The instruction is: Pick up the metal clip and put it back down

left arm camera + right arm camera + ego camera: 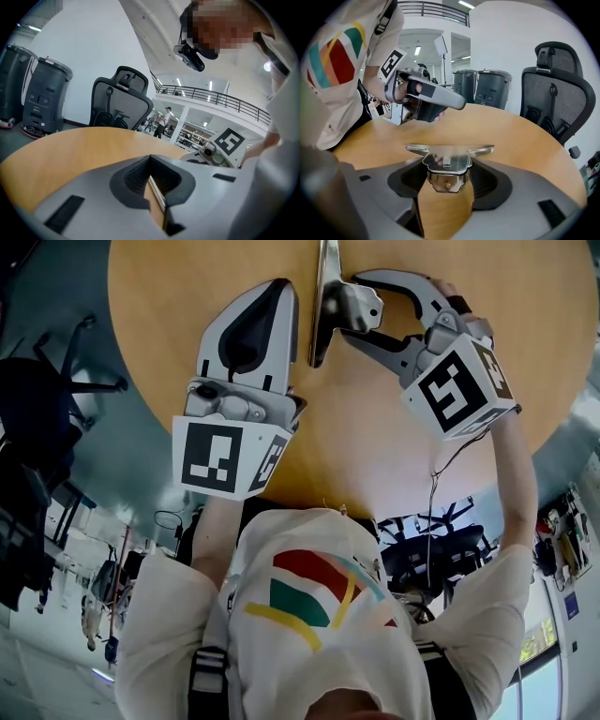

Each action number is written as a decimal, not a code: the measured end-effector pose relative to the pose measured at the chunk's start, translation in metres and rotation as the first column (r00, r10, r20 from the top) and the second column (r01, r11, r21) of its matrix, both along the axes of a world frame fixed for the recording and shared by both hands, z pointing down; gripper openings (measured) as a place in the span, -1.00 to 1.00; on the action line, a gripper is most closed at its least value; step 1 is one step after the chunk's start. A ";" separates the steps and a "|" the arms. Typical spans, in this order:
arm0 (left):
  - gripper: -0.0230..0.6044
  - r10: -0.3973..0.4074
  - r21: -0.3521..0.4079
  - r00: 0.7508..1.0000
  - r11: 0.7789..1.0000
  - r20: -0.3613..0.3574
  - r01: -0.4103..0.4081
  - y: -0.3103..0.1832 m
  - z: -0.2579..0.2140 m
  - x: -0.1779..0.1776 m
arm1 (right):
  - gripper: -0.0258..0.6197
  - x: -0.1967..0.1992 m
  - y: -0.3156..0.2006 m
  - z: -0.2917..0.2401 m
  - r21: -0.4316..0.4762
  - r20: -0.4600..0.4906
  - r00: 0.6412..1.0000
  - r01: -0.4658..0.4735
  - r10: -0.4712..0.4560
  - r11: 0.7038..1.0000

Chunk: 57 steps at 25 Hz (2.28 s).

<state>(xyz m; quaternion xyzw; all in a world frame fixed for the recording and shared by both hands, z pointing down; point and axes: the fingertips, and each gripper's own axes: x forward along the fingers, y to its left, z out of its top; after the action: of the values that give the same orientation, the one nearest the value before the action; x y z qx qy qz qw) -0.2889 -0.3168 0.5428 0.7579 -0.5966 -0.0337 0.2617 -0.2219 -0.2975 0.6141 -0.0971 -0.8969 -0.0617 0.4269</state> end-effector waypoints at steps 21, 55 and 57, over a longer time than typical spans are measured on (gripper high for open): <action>-0.79 -0.011 0.334 0.988 0.942 0.153 -0.042 0.043 -0.238 0.023 | -0.01 0.051 0.040 -0.264 0.221 0.528 0.701 -0.659 0.480 0.719; -0.79 0.279 0.460 0.941 0.822 0.191 -0.337 0.136 -0.356 0.239 | -0.01 0.289 0.160 -0.395 -0.127 0.794 -0.001 -0.978 0.608 0.165; -0.79 0.291 0.453 0.939 0.822 0.184 -0.344 0.135 -0.342 0.237 | -0.01 0.290 0.161 -0.374 -0.110 0.771 0.012 -0.982 0.637 0.152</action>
<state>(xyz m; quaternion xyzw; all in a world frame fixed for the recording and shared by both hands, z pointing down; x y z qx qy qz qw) -0.0519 -0.1821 0.2012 0.8882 -0.4479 -0.0954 0.0361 0.0677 -0.1364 0.2403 0.6028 -0.7968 -0.0342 0.0256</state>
